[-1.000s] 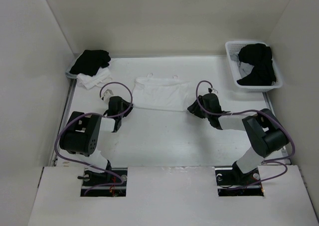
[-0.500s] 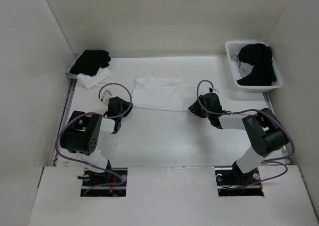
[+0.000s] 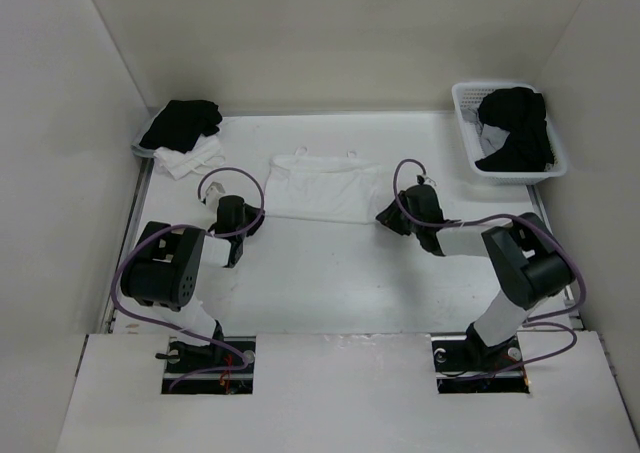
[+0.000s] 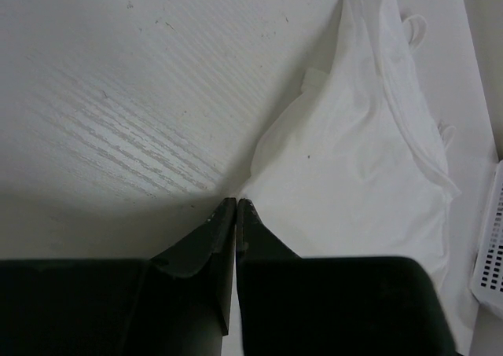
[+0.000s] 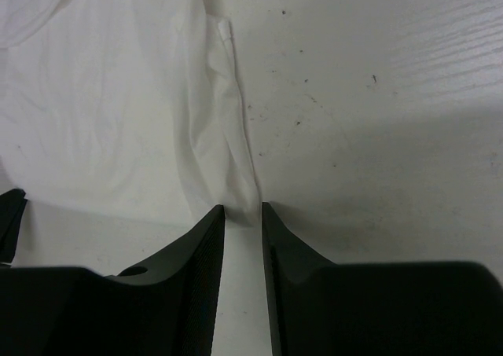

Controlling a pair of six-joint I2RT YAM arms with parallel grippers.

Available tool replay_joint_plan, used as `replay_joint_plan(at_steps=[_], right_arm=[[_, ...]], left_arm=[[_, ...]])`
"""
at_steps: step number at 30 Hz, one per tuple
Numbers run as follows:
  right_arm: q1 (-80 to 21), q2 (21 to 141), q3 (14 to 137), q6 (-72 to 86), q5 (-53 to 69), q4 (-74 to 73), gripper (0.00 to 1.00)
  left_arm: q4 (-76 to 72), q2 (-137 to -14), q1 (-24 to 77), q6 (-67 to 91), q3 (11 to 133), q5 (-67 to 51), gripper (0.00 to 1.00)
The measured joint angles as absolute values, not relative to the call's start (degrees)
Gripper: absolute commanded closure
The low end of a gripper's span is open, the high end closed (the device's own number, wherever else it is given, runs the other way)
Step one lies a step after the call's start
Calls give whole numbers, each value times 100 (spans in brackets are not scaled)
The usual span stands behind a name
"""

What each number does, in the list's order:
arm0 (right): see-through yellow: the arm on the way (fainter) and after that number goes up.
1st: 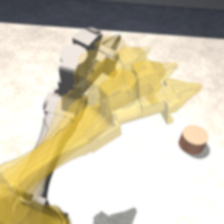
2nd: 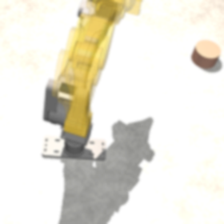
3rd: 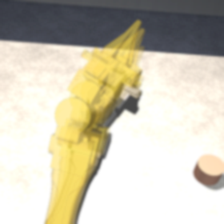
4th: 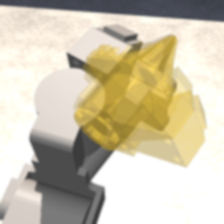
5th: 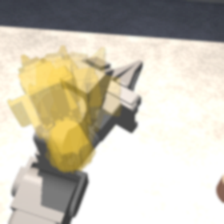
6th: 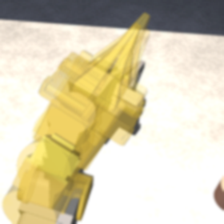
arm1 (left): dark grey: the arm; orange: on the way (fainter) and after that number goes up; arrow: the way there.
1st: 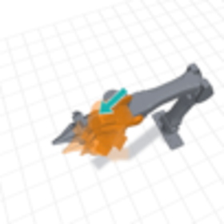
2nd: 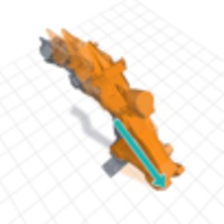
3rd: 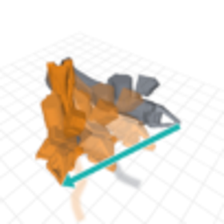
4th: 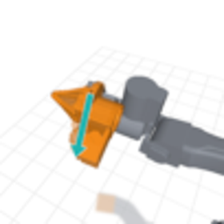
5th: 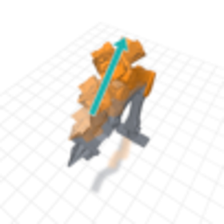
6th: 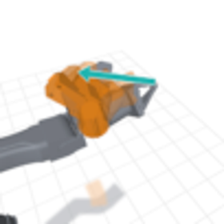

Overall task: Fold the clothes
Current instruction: Fold the tank top

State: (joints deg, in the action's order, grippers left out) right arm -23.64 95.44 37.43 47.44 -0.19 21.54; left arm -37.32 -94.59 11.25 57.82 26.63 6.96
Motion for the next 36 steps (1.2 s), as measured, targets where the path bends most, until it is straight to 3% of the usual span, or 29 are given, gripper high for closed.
replay_joint_plan(at_steps=[7, 15, 21, 27, 31, 36], right_arm=[[-2351, 9754, 3876, 4862, 169, 2211, 91], [-2335, 9323, 3756, 4836, 128, 2082, 96], [-2676, 7594, 3288, 4681, -113, 1581, 96], [-3726, 4722, 3033, 4539, -698, -43, 96], [-4523, 3221, 3417, 4574, -1306, -1376, 96], [-5481, 2871, 4012, 4740, -1865, -2220, 95]], left_arm=[[-3723, -9415, 1125, 5787, 2622, 707, 100], [-3363, -8239, 1120, 5782, 2134, 703, 100], [-2252, -5863, 1170, 5651, 2025, 683, 100], [255, -2823, 1636, 5262, 2497, 858, 100], [1730, -1699, 2112, 5118, 3341, 1184, 100], [2842, -1236, 2432, 5131, 3769, 1503, 100]])
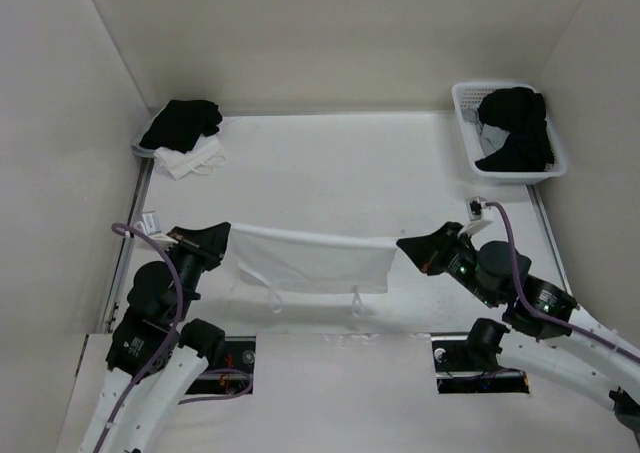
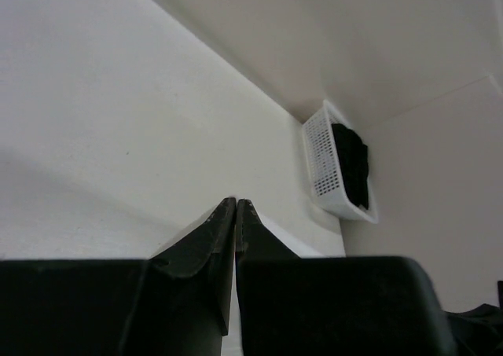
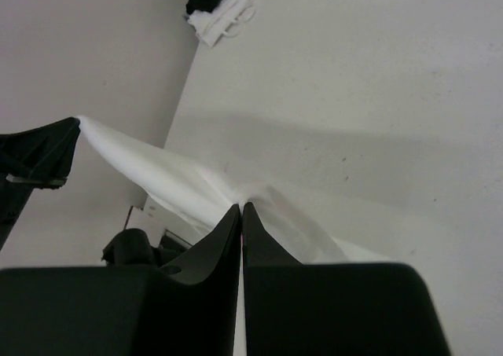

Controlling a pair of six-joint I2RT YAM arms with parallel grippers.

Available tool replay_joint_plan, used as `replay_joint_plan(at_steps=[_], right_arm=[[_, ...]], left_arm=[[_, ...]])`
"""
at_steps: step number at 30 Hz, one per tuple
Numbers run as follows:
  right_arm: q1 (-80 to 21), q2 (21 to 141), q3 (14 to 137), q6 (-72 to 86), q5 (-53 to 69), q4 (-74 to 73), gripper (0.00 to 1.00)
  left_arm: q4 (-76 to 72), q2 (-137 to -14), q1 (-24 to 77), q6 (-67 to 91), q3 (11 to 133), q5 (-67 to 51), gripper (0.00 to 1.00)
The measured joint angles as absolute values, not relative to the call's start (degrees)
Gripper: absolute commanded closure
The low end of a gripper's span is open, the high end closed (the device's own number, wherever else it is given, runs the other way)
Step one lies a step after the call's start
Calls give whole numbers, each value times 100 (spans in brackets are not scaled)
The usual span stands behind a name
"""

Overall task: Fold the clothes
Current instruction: Fold the tank top

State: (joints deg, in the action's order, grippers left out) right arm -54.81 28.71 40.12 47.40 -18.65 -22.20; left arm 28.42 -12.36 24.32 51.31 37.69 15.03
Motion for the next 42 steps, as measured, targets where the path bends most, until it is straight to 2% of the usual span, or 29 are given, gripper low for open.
replay_joint_plan(at_steps=[3, 6, 13, 19, 23, 29, 42], right_arm=[[-5599, 3175, 4034, 4755, -1973, -2359, 95], [-4995, 3889, 3870, 4648, -1715, -2073, 95], [-2873, 6464, 3518, 4421, -388, -604, 95], [-2161, 8685, 4453, 4270, 333, 176, 95], [-1824, 9472, 5015, 4241, 598, 582, 95], [-1723, 9249, 4899, 4237, 685, 808, 94], [-1992, 7548, 3203, 4298, 528, 967, 94]], left_arm=[[3131, -1315, 2445, 5137, 3597, 1594, 100], [2958, -1752, 2443, 5135, 3168, 1632, 100], [1243, -4934, 2106, 4976, 2624, 1551, 100], [-338, -7454, 1662, 4908, 3153, 1299, 100], [-1041, -8305, 1529, 4912, 3686, 1155, 100], [-1481, -8114, 1426, 4976, 3629, 923, 100], [-1304, -5791, 1406, 5041, 2123, 462, 99]])
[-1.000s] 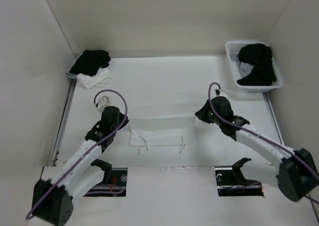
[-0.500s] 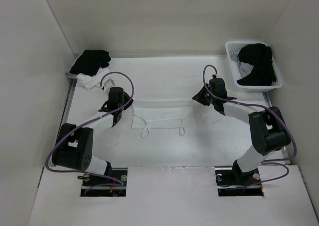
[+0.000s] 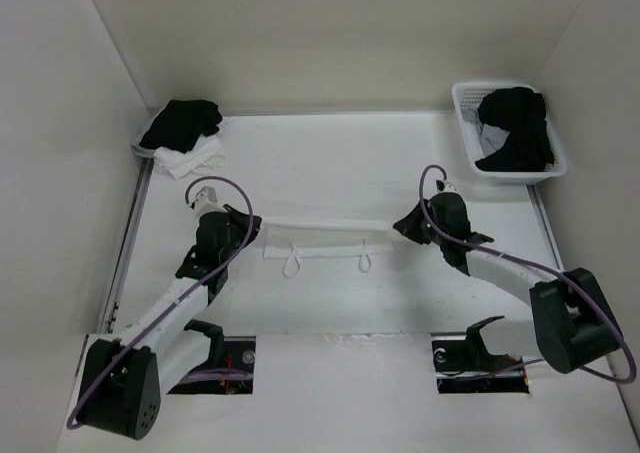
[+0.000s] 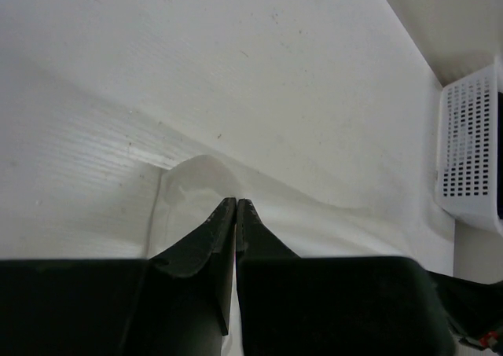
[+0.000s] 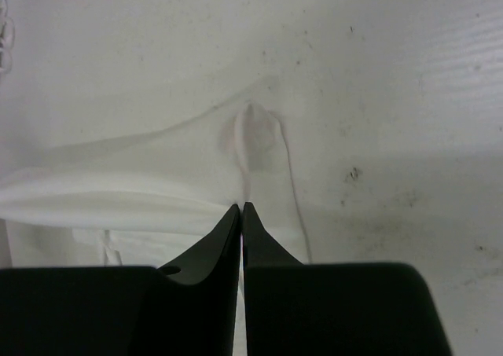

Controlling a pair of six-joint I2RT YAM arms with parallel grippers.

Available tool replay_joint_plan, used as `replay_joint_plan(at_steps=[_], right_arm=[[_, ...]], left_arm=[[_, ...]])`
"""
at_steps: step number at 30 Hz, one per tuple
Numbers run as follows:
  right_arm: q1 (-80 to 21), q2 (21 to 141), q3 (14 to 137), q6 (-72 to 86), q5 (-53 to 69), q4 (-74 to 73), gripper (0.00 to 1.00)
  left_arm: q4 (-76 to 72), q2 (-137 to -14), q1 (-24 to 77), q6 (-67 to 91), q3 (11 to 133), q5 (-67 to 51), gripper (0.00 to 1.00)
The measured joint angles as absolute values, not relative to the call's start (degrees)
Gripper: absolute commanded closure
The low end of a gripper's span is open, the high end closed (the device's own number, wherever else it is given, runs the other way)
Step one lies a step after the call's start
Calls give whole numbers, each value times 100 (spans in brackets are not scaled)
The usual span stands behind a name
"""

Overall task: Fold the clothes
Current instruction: Fold the tank top

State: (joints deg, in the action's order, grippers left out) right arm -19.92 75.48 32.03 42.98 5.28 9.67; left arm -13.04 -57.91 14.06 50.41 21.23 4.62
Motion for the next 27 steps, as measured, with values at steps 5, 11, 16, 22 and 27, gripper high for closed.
replay_joint_plan(at_steps=[5, 11, 16, 22, 27], right_arm=[[-2169, 7006, 2585, 4388, 377, 945, 94], [-2388, 6753, 2270, 4554, 158, 884, 94], [-2541, 6923, 2158, 4775, 60, 895, 93], [-2602, 6991, 2082, 4987, -69, 698, 67], [-2646, 6471, 2084, 5002, -303, 392, 59]], left_arm=[[-856, -4552, 1492, 5151, 1559, 349, 99], [-185, -3710, 1634, 5212, 1079, 338, 98], [78, -3682, 1697, 5271, 731, 344, 96], [178, -3835, 1734, 5349, 637, 405, 77], [386, -3548, 1765, 5384, 652, 443, 74]])
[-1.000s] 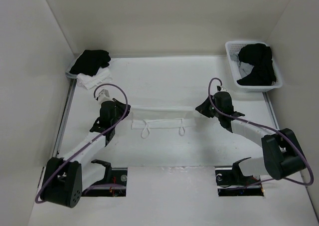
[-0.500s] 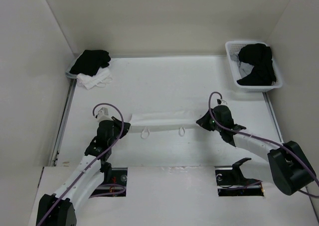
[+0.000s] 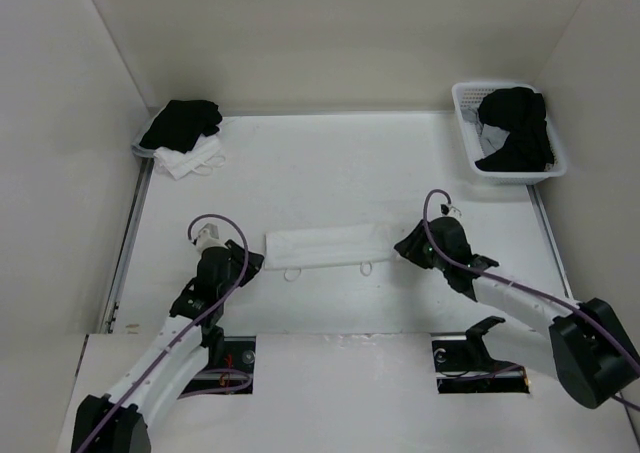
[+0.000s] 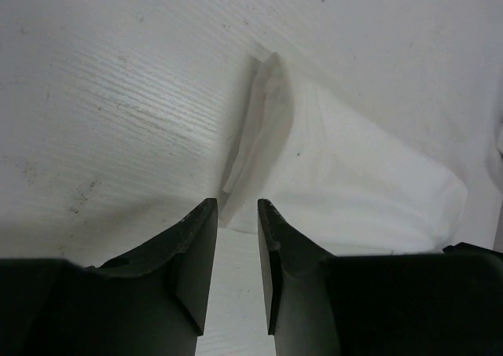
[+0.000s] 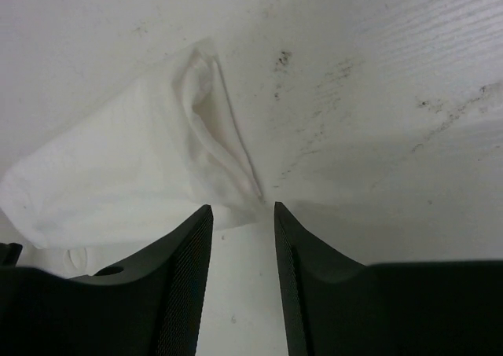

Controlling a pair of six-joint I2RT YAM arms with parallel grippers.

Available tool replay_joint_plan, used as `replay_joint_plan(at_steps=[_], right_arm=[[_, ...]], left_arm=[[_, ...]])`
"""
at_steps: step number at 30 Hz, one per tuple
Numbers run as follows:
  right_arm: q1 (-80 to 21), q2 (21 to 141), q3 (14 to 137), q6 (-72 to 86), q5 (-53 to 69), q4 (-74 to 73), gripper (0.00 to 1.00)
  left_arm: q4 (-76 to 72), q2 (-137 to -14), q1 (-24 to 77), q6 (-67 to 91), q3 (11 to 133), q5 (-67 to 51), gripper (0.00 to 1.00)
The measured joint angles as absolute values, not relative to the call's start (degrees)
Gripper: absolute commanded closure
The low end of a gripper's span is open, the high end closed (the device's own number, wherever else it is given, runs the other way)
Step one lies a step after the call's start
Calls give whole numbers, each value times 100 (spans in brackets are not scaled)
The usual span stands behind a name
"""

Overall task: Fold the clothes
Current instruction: Fold the tank top

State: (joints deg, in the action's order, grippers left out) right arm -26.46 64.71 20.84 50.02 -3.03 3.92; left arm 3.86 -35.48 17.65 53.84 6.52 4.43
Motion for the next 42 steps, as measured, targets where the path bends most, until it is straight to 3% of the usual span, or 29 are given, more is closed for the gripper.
replay_joint_plan(at_steps=[5, 10, 14, 18, 33, 42], right_arm=[[-2836, 6141, 2366, 4733, -567, 128, 81], [-2860, 6949, 3258, 4335, -716, 60, 74], [-2873, 7566, 3701, 4080, -812, 80, 87], [-2936, 7948, 3841, 3992, -845, 91, 92], [-2786, 8801, 3841, 4066, -812, 355, 92], [-2783, 8405, 3573, 4163, -864, 318, 76]], left_arm=[[578, -3367, 2093, 5395, 1079, 635, 73], [-320, -4696, 2851, 5413, 1708, 956, 73], [-1236, -6020, 3072, 5411, 1826, 1052, 73], [-1855, -6838, 2971, 5419, 1826, 1085, 74], [-3148, -7544, 2355, 5428, 1299, 1033, 74], [-3203, -7391, 2025, 5330, 1267, 906, 74]])
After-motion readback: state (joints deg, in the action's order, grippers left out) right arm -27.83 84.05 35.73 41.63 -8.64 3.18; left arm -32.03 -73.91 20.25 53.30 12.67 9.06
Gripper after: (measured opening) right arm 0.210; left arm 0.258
